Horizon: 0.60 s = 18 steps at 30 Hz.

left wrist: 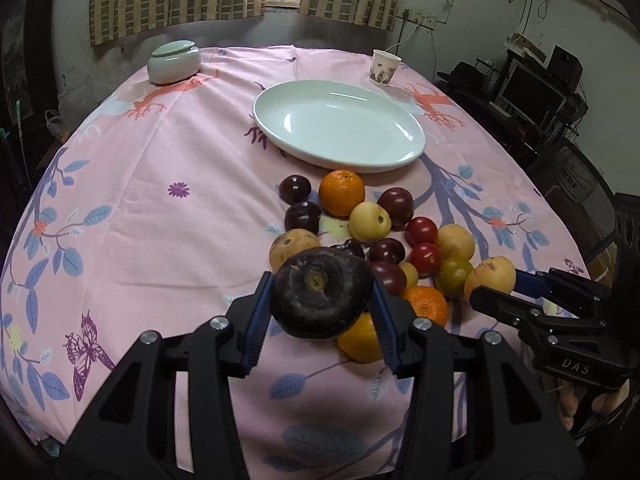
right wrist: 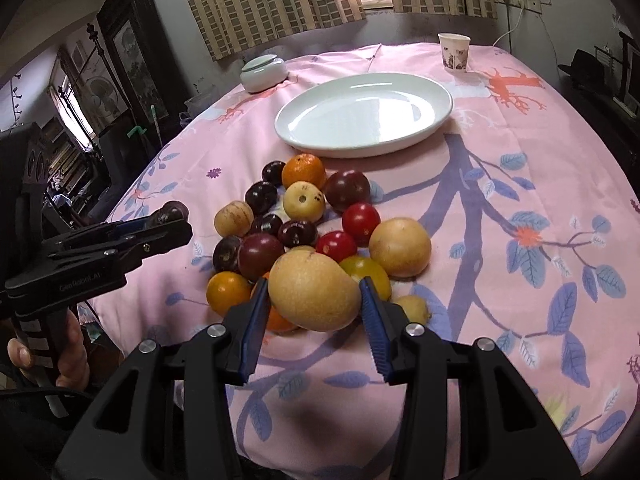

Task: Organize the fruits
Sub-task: 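Carry both fruits onto the white plate and open both tools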

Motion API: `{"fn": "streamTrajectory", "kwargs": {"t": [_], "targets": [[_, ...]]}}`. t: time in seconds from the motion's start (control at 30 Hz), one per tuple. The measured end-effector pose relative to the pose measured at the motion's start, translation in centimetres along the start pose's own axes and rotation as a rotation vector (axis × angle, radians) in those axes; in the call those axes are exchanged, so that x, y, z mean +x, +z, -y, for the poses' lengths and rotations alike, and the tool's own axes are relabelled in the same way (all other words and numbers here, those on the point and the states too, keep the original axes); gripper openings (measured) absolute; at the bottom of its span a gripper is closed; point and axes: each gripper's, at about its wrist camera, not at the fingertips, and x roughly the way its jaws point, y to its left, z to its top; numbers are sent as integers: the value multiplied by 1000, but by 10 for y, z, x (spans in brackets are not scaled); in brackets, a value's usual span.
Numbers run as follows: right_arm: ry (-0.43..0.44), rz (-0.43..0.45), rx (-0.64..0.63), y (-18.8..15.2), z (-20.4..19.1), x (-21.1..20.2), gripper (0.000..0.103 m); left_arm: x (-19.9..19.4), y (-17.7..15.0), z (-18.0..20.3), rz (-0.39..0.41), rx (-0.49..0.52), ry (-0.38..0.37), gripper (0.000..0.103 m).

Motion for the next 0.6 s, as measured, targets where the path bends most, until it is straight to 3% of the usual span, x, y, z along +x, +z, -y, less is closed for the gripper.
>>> {"fn": "streamTrajectory", "kwargs": {"t": [0.2,0.33,0.43,0.53,0.6], "targets": [[-16,20,-37,44,8,6,46,14,50,11,16,62,52,48],[-54,57,-83,106,20,21,46,43,119,11,33,76,80,48],[-78,58,-83,158,40,55,46,82,170,9,41,73,120,48],[-89,-14,-55,202,65,111,46,138,208,-1,-47,18,95,48],[-98,-76,-33,221,78,146,46,172,221,-8,-89,-8,122,48]]}}
